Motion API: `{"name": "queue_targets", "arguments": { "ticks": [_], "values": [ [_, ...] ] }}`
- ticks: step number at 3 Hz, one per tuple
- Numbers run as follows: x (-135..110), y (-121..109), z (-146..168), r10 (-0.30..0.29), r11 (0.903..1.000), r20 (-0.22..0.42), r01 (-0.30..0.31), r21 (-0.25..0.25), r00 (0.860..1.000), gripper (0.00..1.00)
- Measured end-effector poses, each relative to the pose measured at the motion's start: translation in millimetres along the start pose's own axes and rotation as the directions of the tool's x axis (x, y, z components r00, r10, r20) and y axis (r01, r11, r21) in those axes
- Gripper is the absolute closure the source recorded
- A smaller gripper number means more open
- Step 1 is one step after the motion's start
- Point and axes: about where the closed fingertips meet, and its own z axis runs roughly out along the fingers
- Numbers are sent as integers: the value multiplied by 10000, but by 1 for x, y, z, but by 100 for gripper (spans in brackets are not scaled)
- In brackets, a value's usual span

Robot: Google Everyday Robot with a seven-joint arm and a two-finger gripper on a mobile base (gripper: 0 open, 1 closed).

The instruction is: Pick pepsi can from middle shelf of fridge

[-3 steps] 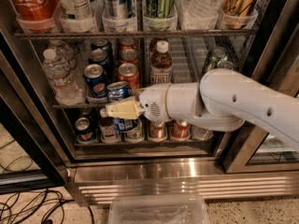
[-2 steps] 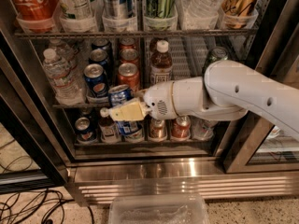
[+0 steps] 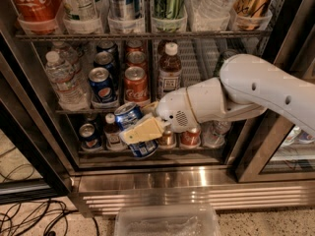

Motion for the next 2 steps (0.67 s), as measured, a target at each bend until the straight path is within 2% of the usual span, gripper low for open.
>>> {"name": "queue_targets", "arguments": {
  "ticks": [1, 2],
  "values": [
    [6, 21, -2, -496, 9987, -182, 497, 63, 9986, 100],
    [8, 22, -2, -514, 9986, -199, 516, 70, 9985, 100]
  ]
}}
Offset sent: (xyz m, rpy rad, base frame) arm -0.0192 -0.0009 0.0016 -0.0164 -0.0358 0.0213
